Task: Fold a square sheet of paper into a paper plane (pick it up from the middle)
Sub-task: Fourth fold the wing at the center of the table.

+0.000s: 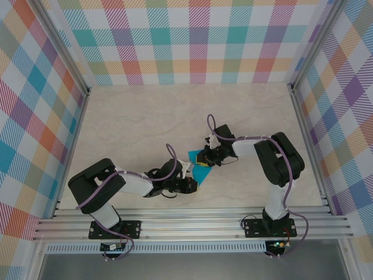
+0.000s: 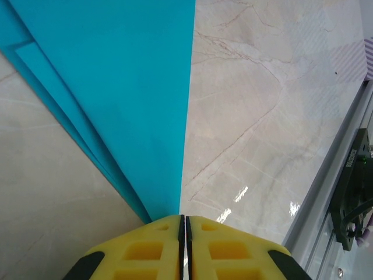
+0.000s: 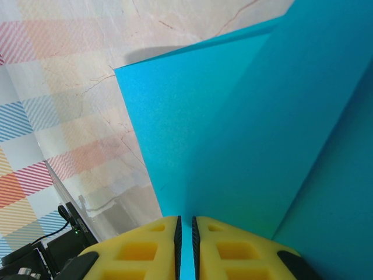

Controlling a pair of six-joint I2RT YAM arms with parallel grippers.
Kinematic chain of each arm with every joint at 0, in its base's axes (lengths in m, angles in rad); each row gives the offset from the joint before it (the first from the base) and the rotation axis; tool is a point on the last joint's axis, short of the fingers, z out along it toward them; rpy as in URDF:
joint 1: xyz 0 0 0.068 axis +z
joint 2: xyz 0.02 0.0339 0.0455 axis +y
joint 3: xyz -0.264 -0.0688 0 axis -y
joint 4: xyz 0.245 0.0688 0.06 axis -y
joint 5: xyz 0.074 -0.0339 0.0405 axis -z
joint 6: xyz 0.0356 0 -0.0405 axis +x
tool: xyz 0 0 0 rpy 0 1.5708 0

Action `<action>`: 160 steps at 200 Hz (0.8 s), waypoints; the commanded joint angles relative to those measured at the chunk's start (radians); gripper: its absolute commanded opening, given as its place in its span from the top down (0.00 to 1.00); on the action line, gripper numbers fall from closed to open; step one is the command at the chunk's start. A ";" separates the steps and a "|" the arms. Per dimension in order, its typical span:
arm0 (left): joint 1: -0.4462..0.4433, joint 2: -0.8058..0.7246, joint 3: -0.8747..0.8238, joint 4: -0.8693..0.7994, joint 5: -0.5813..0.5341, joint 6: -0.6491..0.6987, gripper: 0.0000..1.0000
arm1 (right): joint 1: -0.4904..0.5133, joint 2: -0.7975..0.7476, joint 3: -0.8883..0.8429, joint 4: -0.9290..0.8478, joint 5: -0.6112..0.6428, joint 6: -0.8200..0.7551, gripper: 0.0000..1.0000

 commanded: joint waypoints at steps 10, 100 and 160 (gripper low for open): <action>-0.074 0.027 -0.068 -0.387 0.177 0.023 0.88 | -0.009 0.030 -0.031 -0.022 0.102 0.003 0.84; -0.015 -0.254 0.071 -0.598 0.001 0.062 0.89 | -0.009 -0.089 -0.028 -0.046 0.056 -0.019 0.77; 0.110 -0.289 0.247 -0.612 -0.078 0.070 0.88 | -0.010 -0.300 -0.052 -0.189 0.183 -0.062 0.60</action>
